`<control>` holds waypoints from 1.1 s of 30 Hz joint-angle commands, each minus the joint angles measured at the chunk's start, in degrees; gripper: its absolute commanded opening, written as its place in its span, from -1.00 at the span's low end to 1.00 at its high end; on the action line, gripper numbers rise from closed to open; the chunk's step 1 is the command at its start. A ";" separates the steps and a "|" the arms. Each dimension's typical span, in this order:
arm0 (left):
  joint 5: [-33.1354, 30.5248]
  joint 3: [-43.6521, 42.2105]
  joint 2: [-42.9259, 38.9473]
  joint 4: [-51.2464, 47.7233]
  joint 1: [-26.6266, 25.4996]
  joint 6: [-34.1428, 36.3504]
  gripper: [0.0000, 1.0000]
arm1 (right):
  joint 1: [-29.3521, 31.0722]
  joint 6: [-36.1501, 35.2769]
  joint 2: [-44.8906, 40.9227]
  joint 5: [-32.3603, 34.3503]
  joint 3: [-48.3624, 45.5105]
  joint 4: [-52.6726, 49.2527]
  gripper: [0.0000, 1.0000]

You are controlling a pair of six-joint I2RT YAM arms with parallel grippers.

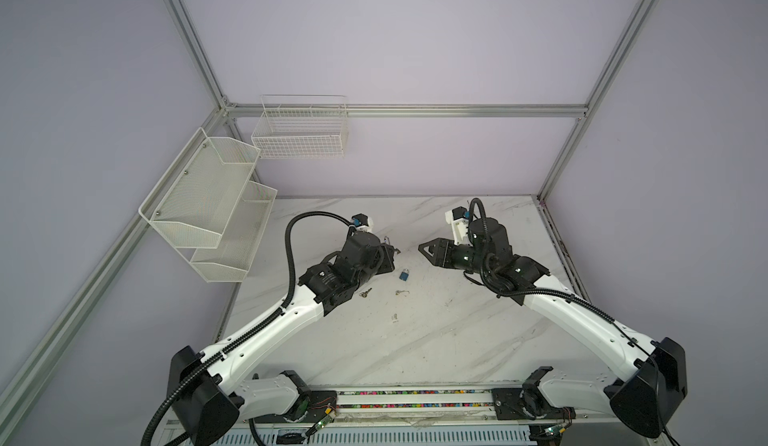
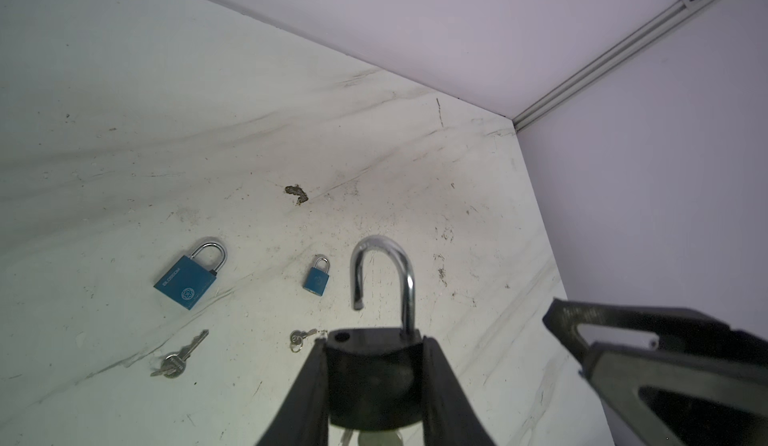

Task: Unlock with the key

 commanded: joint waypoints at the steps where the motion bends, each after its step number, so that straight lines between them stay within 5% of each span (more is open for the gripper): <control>1: 4.96 -6.98 -3.19 15.14 -0.56 10.45 -0.93 | -0.50 -5.86 -1.14 3.83 3.59 -7.53 0.03; 17: 5.42 -17.63 2.34 47.73 -8.68 31.23 -1.00 | -0.46 -14.71 3.46 7.89 21.59 -28.29 0.18; 33: 1.39 -17.34 7.03 53.03 -10.25 34.24 -1.00 | 0.11 -19.17 15.09 12.31 34.42 -39.18 0.20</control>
